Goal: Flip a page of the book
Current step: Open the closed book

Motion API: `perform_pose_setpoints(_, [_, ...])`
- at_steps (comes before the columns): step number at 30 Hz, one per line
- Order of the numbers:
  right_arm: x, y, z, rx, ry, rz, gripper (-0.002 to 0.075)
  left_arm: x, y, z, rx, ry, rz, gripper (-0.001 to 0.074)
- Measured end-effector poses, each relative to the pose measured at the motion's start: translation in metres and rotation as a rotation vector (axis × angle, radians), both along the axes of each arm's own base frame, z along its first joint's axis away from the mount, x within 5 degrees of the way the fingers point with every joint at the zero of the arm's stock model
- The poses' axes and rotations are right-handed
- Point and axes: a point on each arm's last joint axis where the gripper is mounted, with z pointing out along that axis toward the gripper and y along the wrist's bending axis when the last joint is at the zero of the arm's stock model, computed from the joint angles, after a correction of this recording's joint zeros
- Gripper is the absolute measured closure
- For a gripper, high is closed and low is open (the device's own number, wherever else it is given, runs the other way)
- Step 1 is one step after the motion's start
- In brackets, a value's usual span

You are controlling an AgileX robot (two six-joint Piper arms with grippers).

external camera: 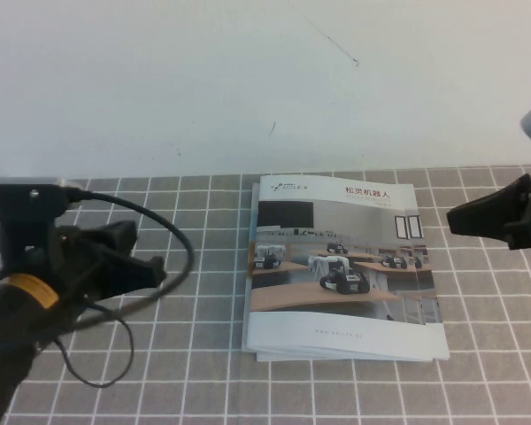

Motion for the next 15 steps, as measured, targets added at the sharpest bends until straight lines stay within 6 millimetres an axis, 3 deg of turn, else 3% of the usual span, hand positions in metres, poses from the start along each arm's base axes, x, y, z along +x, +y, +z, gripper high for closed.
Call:
perform_pose_setpoints(3, [0.012, 0.014, -0.002, -0.038, -0.009, 0.067, 0.0727, -0.005, -0.024, 0.014, -0.029, -0.136, -0.107, 0.0739])
perform_pose_setpoints(6, [0.017, 0.040, -0.001, -0.081, -0.035, 0.171, 0.0727, -0.007, -0.042, 0.028, -0.041, -0.159, -0.178, 0.0739])
perform_pose_setpoints(11, [0.023, 0.079, 0.014, -0.161, -0.203, 0.340, 0.0727, 0.010, -0.059, 0.041, 0.087, -0.009, -0.237, 0.0739])
perform_pose_setpoints(15, [0.031, 0.084, 0.023, -0.215, -0.383, 0.399, 0.0727, 0.031, -0.071, 0.036, 0.176, 0.119, -0.245, 0.0739])
